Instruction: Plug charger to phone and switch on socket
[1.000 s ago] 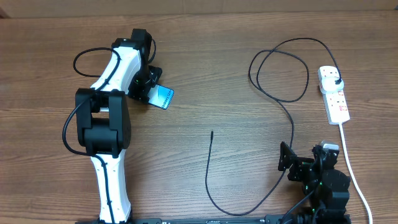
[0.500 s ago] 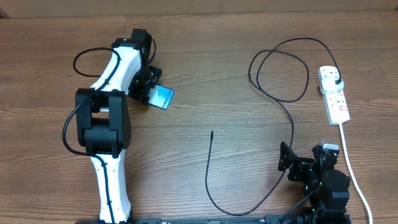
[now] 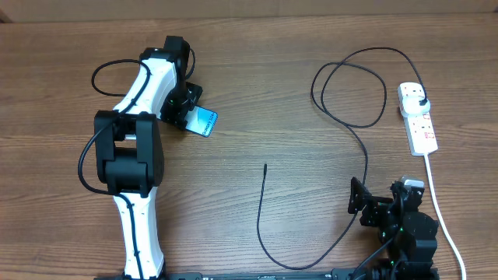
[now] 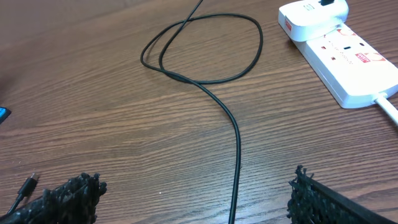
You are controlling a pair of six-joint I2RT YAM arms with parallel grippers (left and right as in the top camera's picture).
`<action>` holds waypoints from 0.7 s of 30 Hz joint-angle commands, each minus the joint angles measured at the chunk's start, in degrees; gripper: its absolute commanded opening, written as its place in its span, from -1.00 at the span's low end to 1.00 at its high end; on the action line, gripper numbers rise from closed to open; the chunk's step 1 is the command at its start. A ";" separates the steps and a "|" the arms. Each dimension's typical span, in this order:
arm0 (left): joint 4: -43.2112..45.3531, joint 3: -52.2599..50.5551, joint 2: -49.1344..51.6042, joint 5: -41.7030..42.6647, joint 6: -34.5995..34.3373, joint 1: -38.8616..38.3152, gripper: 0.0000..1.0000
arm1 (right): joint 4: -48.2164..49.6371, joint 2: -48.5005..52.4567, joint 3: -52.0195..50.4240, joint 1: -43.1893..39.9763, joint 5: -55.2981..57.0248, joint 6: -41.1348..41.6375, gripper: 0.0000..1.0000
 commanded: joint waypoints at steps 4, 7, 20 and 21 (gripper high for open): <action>-0.55 -2.08 1.49 0.24 0.90 0.20 -0.82 | -0.50 -0.42 -0.87 0.33 -0.31 0.17 1.00; -0.57 -2.05 1.49 0.83 0.90 0.20 -0.92 | -0.50 -0.42 -0.87 0.33 -0.31 0.17 1.00; -2.45 0.59 1.09 3.61 1.75 0.20 -0.91 | -0.50 -0.42 -0.87 0.33 -0.31 0.17 1.00; -2.78 1.55 1.01 3.63 2.40 0.20 -0.92 | -0.50 -0.42 -0.87 0.33 -0.31 0.17 1.00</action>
